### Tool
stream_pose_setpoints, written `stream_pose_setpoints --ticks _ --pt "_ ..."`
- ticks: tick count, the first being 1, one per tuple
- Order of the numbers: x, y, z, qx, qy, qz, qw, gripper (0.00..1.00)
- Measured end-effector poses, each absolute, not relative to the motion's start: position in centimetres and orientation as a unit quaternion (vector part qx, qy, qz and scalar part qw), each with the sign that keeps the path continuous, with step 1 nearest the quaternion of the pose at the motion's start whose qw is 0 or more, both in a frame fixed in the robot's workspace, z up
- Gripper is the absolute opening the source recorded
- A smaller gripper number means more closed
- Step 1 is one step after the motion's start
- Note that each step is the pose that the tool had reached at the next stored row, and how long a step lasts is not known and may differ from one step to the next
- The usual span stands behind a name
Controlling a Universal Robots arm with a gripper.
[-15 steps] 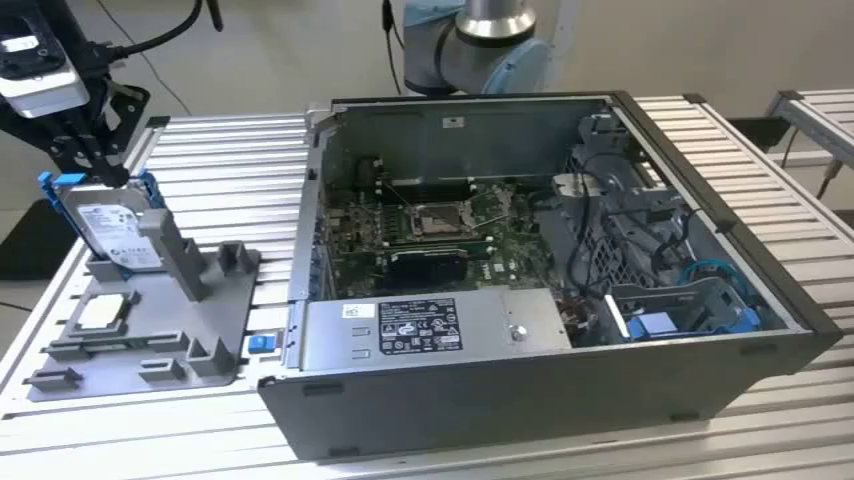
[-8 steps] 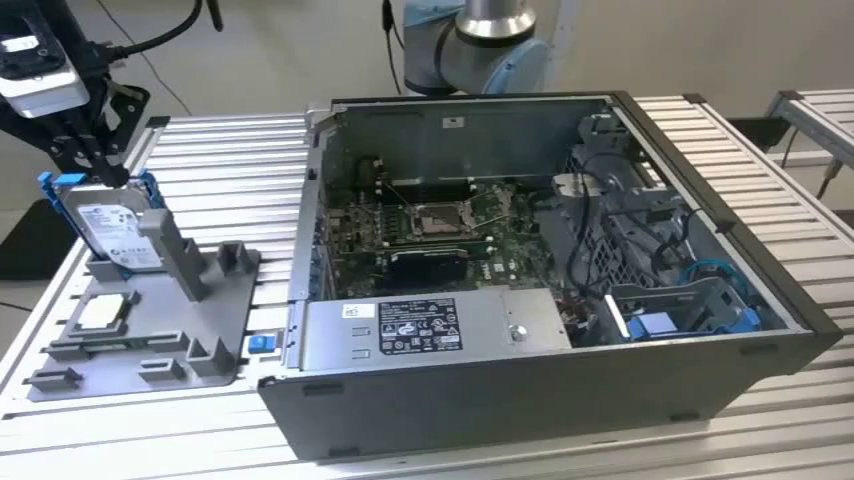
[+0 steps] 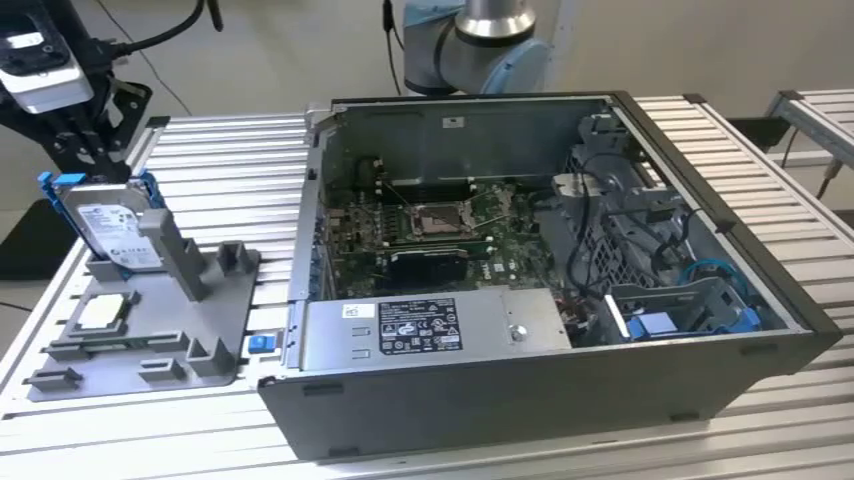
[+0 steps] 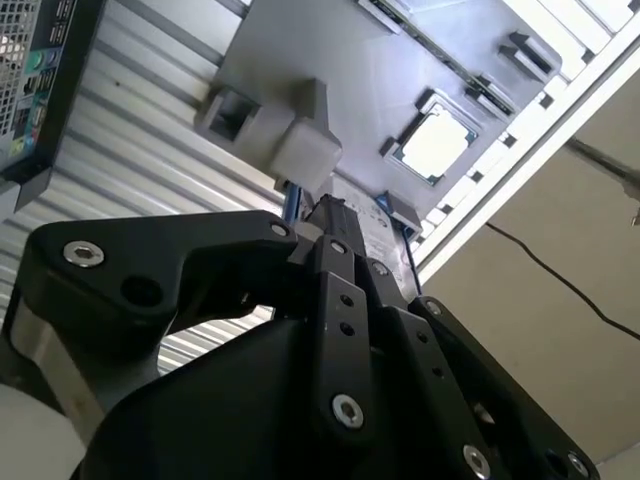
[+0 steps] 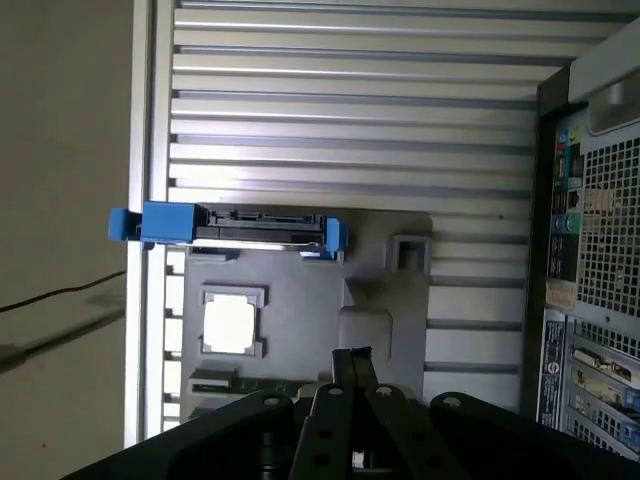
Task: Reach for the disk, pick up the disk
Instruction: 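Reach for the disk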
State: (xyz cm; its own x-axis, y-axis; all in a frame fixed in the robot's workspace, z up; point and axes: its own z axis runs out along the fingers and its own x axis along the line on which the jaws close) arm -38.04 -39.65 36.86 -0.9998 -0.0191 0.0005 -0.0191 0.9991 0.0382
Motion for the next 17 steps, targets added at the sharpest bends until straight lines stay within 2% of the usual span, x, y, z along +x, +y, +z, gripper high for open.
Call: stream_pose_setpoints --ticks 8,17 --pt "-38.4 -36.3 36.6 0.009 -1.0 -0.019 0.0 0.0" --pt "-42.2 -34.5 36.4 0.01 -1.0 -0.019 0.0 0.0"
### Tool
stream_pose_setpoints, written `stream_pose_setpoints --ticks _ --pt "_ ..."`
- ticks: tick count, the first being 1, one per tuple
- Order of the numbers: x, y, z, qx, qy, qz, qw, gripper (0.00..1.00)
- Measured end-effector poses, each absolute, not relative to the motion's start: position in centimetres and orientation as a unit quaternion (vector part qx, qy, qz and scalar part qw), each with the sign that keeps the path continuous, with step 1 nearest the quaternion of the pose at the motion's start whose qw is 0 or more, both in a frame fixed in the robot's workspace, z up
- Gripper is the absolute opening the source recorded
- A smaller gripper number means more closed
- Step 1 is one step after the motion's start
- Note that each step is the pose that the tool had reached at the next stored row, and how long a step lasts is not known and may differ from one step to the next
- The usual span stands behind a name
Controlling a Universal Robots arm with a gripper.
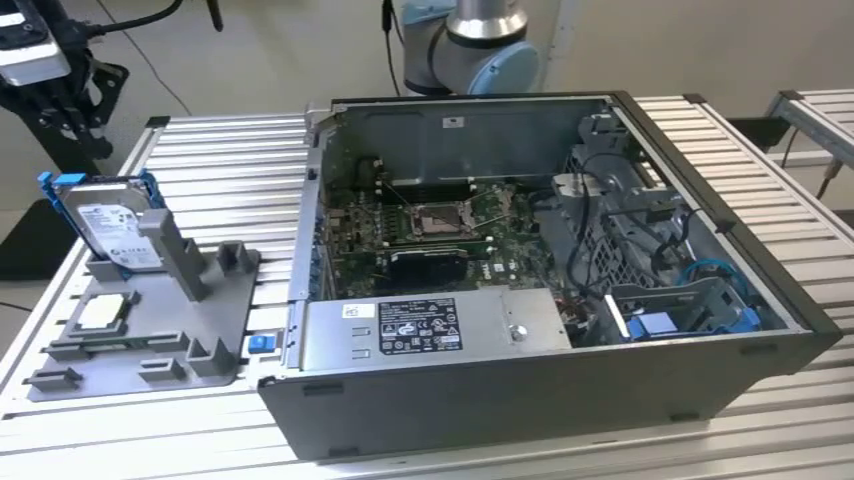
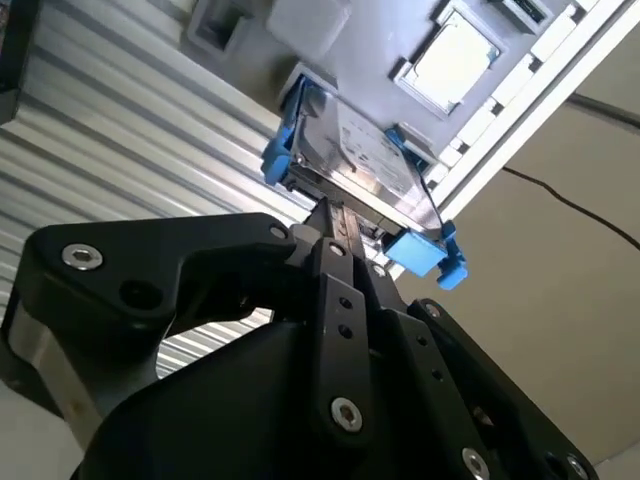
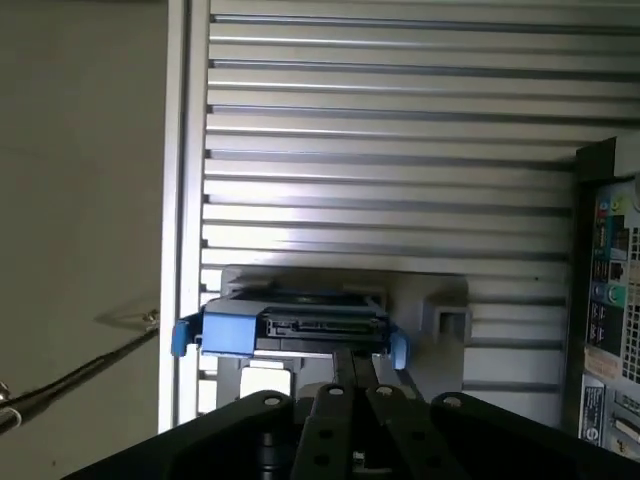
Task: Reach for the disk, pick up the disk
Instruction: 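Reach for the disk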
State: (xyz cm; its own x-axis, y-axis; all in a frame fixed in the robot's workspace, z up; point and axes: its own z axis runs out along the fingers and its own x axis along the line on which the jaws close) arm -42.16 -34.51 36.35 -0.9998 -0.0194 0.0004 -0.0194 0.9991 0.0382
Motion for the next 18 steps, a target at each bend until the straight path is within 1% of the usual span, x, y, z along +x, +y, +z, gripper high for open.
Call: stream_pose_setpoints --ticks 9,18 --pt "-46.0 -34.5 36.1 0.011 -1.0 -0.019 0.0 0.0" --pt "-46.7 -34.5 36.0 0.011 -1.0 -0.019 0.0 0.0"
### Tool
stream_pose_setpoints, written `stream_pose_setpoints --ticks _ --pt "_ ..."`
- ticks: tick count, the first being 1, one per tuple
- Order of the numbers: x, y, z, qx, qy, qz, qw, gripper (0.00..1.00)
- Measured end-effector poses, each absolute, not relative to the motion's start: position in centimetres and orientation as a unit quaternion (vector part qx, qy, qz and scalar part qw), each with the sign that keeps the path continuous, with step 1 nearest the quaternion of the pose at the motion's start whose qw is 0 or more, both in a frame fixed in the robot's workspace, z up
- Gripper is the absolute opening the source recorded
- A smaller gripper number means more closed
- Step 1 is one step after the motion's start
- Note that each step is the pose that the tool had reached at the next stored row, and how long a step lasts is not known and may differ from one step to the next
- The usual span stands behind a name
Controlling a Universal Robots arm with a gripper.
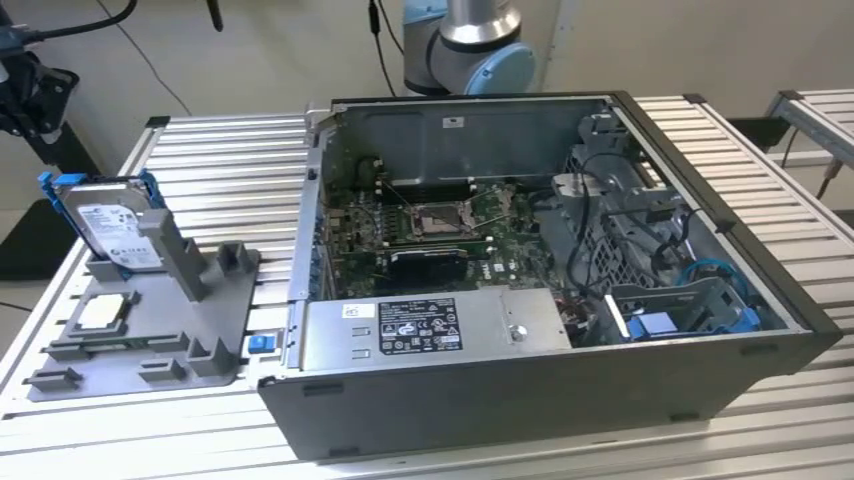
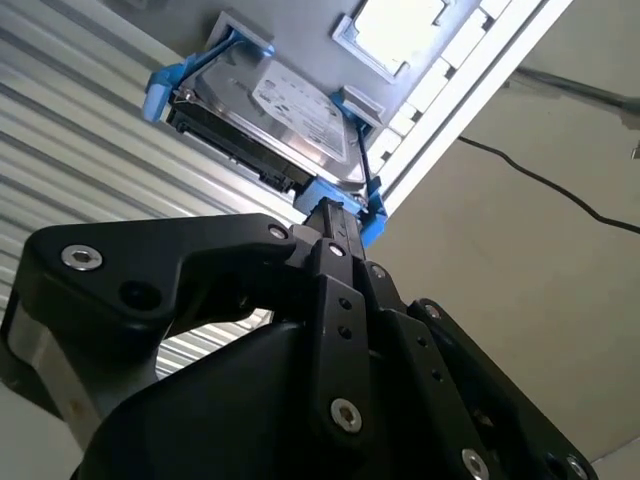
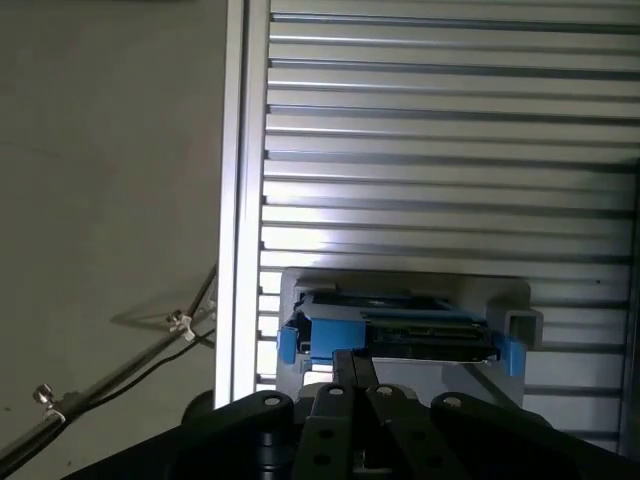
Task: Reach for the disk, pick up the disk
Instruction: 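Reach for the disk, then pick up the disk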
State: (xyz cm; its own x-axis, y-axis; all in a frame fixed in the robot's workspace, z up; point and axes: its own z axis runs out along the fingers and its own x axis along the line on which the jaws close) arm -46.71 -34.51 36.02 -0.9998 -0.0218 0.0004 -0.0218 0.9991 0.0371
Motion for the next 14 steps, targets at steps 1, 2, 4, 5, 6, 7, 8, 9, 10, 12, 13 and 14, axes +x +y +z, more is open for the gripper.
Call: stream_pose_setpoints --ticks 1,2,4,5,6,7,8,9,10,12,13,14 --pt "-46.71 -34.51 36.02 0.011 -1.0 -0.019 0.0 0.0" --pt "-46.71 -34.51 36.02 0.011 -1.0 -0.019 0.0 0.0" --pt "-46.71 -34.51 36.02 0.011 -1.0 -0.019 0.0 0.0" --pt "-46.71 -34.51 36.02 0.011 -1.0 -0.019 0.0 0.0" --pt "-46.71 -34.51 36.02 0.011 -1.0 -0.019 0.0 0.0" --pt "-46.72 -34.51 36.02 0.011 -1.0 -0.019 0.0 0.0" --pt "-46.72 -34.51 36.02 0.011 -1.0 -0.019 0.0 0.0" --pt "-46.72 -34.51 36.02 0.011 -1.0 -0.019 0.0 0.0" --pt "-46.72 -34.51 36.02 0.011 -1.0 -0.019 0.0 0.0" --pt "-46.72 -34.51 36.02 0.013 -1.0 -0.019 0.0 0.0" --pt "-46.72 -34.51 36.02 0.016 -1.0 -0.019 0.001 0.0" --pt "-46.72 -34.51 36.02 0.02 -1.0 -0.019 0.001 0.0"
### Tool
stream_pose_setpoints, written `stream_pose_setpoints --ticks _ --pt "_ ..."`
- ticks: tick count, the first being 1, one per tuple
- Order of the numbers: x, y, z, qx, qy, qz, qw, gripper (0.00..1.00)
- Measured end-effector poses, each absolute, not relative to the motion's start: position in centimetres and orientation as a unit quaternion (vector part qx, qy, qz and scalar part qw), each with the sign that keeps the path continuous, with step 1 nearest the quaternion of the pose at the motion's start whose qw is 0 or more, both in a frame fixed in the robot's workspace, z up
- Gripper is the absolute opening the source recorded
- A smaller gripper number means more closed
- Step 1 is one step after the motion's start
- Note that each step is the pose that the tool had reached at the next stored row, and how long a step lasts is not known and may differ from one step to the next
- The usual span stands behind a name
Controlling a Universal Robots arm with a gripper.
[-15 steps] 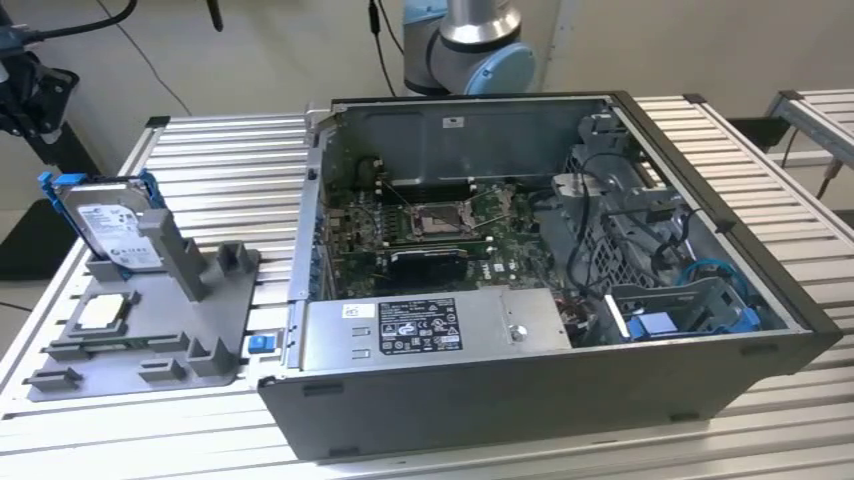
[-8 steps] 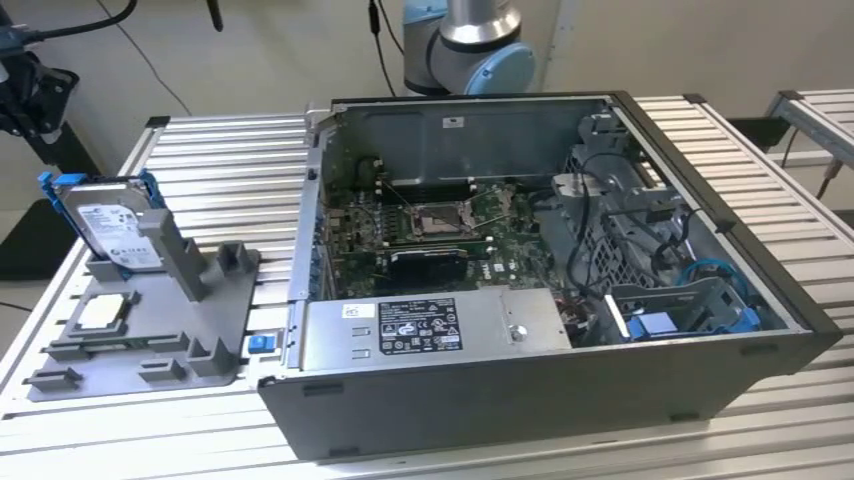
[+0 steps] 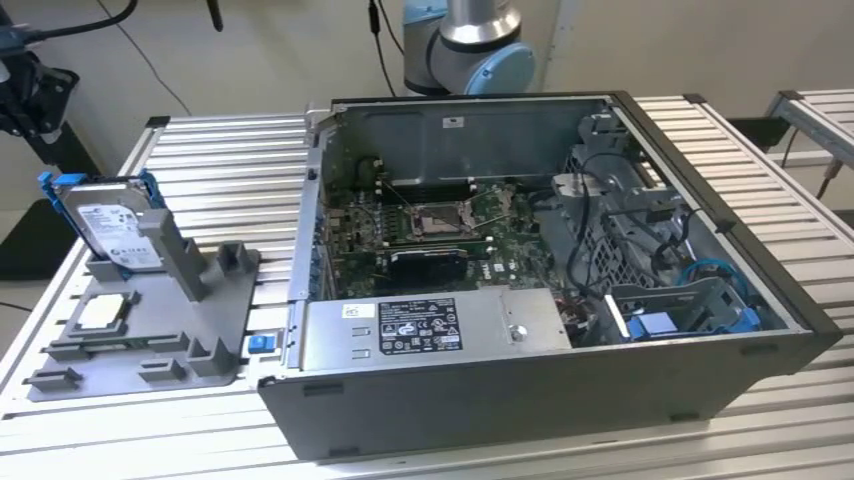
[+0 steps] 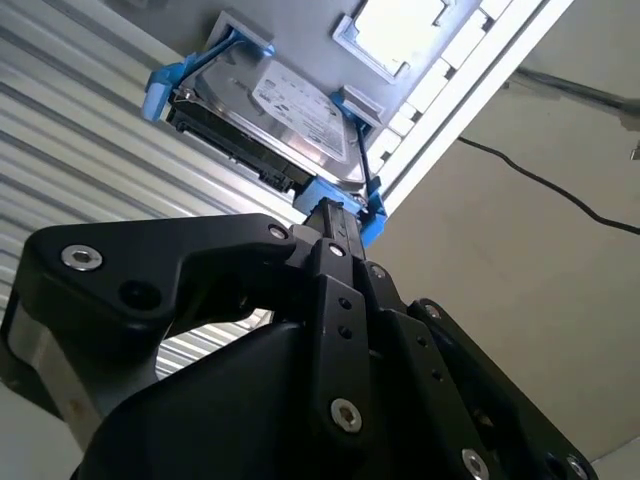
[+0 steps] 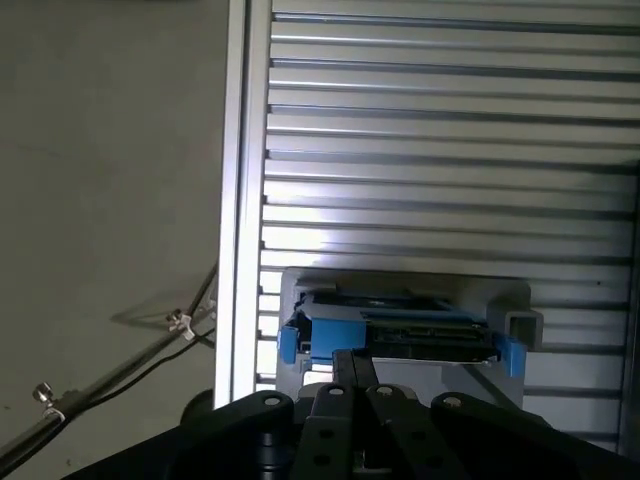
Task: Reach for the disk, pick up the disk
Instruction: 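Pick up the disk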
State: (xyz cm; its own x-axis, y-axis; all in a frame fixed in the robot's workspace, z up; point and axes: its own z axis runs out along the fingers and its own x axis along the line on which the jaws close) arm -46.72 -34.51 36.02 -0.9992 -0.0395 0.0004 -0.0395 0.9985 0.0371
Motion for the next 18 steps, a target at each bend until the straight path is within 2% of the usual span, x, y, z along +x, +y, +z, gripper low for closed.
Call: stream_pose_setpoints --ticks 18 --pt "-46.72 -34.5 36.02 0.13 -0.991 -0.018 0.003 0.0"
